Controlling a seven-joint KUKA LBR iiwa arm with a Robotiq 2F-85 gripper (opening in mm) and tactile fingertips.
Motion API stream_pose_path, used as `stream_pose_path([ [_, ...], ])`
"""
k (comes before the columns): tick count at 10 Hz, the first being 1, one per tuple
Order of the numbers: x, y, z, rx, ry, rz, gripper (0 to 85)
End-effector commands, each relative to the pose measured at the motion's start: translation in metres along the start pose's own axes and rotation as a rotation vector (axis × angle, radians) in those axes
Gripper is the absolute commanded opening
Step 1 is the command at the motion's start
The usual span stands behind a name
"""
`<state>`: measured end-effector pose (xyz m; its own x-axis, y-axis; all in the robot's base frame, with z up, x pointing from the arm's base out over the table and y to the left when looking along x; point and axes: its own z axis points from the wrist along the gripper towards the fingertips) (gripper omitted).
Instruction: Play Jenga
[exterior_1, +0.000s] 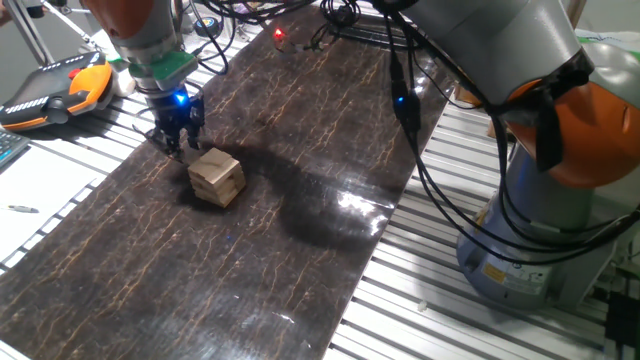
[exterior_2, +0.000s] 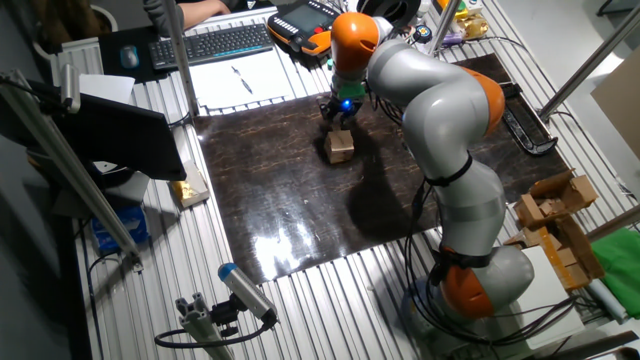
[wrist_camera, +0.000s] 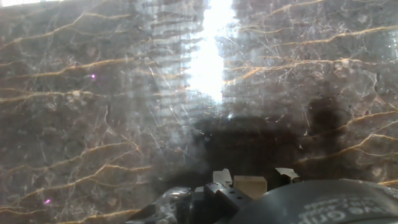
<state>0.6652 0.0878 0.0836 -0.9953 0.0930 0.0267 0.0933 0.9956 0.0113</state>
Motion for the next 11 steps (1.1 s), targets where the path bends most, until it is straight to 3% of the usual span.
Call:
stream_pose_path([
  [1,0.001,0.001,0.001,0.002,0.0,0.004,41.7],
  [11,0.006,0.001,0.016,0.022,-0.014,-0.003,42.3],
])
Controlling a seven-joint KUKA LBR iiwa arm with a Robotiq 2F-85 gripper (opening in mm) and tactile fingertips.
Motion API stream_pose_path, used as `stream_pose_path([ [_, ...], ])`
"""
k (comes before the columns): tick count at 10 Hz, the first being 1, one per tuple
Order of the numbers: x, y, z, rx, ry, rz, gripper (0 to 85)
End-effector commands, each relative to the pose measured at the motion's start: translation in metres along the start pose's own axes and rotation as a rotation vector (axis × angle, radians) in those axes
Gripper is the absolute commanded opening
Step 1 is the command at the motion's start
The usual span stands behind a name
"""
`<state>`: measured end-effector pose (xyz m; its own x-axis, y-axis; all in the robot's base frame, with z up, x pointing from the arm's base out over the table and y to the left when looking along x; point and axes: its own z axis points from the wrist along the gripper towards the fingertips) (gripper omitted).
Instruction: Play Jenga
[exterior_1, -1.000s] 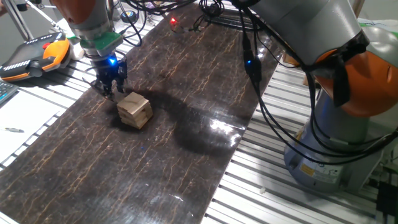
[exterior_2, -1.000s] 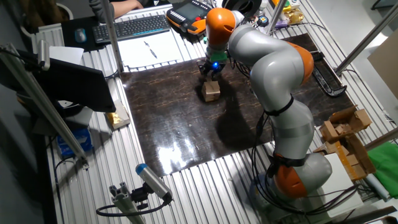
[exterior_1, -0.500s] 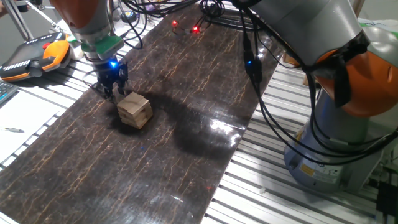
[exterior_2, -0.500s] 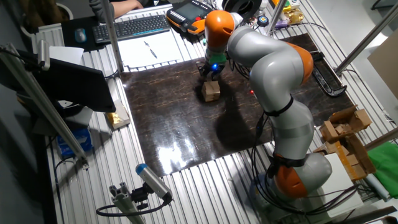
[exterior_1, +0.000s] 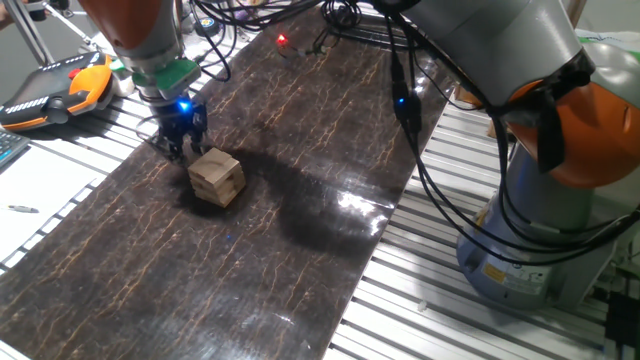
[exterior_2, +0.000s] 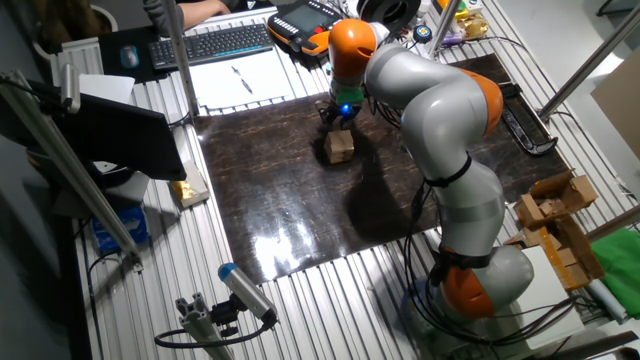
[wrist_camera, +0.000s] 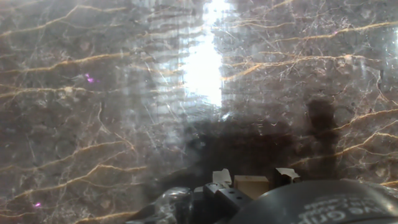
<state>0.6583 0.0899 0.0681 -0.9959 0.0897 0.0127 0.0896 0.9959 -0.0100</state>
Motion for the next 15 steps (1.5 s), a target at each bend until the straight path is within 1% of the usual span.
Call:
stream_pose_path([
  [1,0.0001,0.0,0.0006,-0.001,0.0,0.0,42.3],
  [3,-0.0003,-0.0002,0.0007,0.008,-0.001,-0.004,41.0],
  [7,-0.0011,-0.001,0.0022,0.01,0.001,-0.016,36.3],
  [10,-0.0018,-0.0017,0.0032,0.011,0.0,-0.023,30.0],
  [11,-0.0018,-0.0016,0.0031,0.011,-0.001,-0.023,32.3],
  [13,-0.0018,-0.0017,0.0027,0.014,-0.004,-0.023,30.7],
  [15,-0.002,-0.0014,0.0021,0.017,-0.008,-0.019,31.7],
])
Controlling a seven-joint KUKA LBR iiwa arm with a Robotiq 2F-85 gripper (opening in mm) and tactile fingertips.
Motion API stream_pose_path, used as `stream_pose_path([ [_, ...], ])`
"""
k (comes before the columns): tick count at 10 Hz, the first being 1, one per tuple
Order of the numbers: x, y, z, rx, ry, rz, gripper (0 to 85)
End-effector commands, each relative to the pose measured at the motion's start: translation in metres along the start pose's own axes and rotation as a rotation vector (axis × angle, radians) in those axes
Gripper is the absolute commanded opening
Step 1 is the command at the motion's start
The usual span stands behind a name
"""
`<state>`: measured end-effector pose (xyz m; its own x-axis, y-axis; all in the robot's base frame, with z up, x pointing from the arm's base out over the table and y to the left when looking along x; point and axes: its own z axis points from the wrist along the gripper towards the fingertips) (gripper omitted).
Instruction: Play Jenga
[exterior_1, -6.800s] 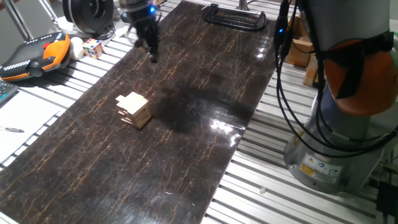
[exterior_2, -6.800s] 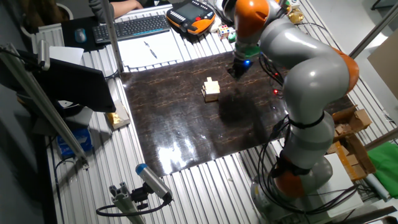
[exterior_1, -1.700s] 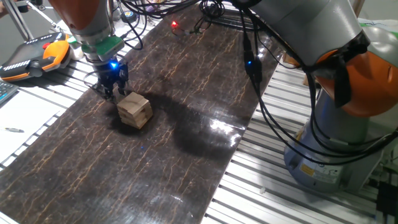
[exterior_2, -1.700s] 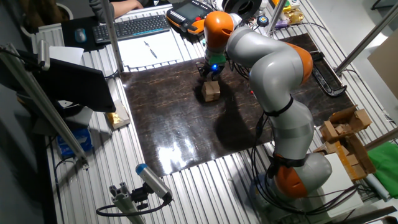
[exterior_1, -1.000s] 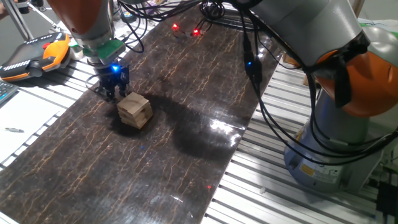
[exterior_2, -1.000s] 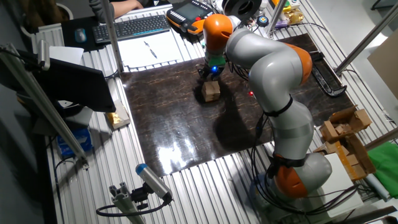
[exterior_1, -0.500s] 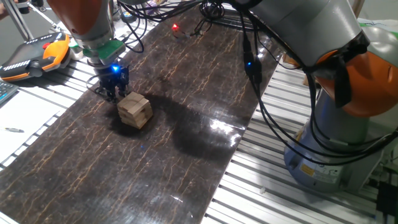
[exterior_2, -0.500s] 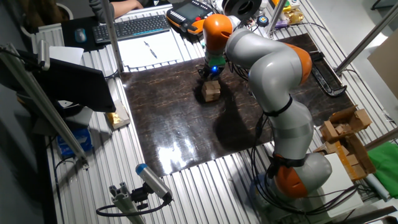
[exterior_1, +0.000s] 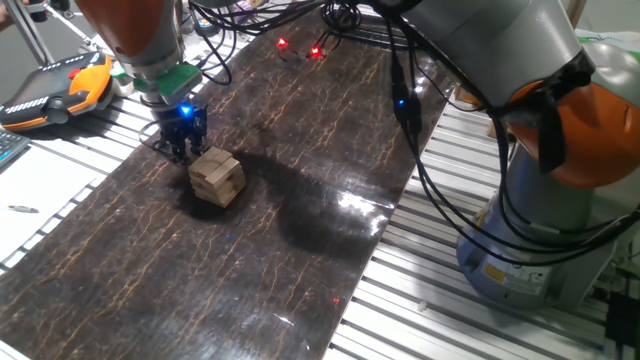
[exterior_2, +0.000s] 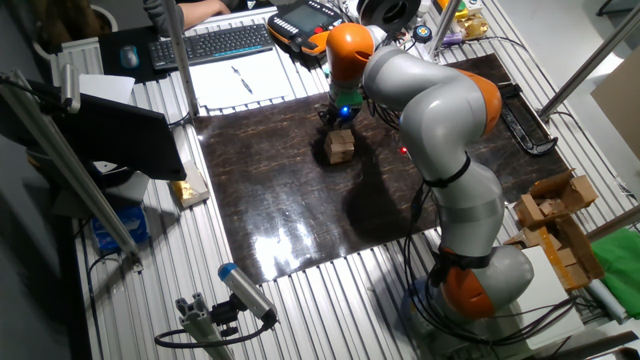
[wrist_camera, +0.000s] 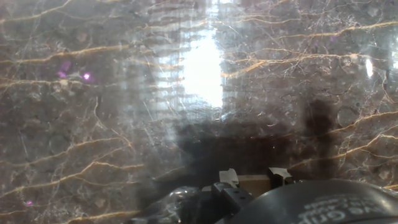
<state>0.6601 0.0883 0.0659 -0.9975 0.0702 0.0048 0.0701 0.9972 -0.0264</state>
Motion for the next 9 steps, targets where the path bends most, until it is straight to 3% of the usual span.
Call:
stream_pose_path([
  [1,0.0,0.0001,-0.0003,0.0,-0.001,0.003,31.3],
  [9,-0.0026,-0.0009,-0.001,0.011,-0.019,0.015,31.3],
])
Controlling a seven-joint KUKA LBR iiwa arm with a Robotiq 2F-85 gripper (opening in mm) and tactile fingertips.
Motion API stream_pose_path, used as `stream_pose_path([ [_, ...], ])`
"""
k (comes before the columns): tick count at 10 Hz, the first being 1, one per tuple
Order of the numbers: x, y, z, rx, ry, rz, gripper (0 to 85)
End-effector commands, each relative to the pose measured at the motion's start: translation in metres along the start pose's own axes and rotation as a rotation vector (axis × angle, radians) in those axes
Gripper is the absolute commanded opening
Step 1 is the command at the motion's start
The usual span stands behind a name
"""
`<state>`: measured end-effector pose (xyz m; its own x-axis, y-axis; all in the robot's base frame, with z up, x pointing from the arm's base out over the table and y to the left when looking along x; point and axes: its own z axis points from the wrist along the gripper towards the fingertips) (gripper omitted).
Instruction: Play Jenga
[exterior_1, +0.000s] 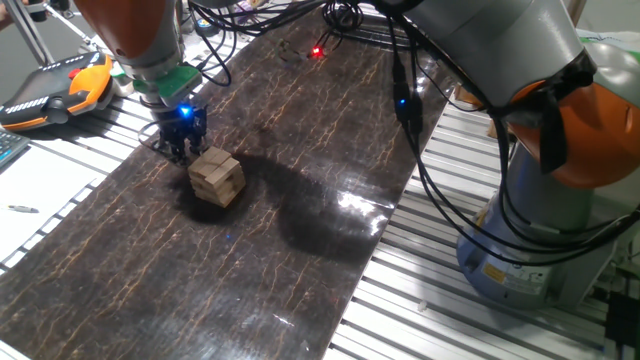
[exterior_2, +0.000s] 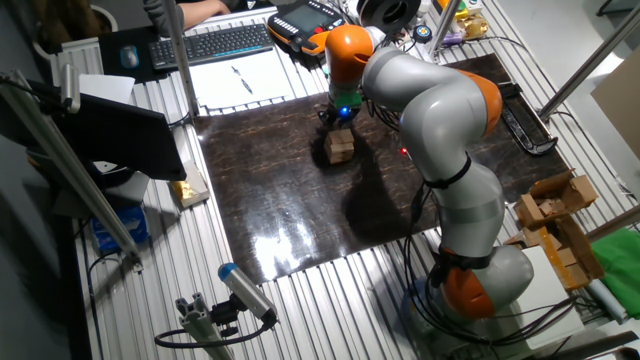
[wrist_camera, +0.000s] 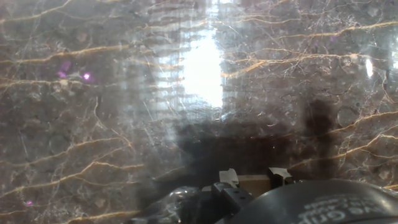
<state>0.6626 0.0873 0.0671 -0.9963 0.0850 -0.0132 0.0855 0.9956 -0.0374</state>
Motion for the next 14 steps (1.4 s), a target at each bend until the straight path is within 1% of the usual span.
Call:
stream_pose_path([
  [1,-0.0005,0.0,-0.0004,0.0,0.0,0.0,31.0],
  [4,-0.0009,0.0008,0.0014,-0.003,0.001,0.001,31.0],
  [7,-0.0014,0.0013,0.003,-0.004,-0.009,0.008,31.0],
  [14,-0.002,0.002,0.0009,-0.003,-0.015,0.012,31.0],
])
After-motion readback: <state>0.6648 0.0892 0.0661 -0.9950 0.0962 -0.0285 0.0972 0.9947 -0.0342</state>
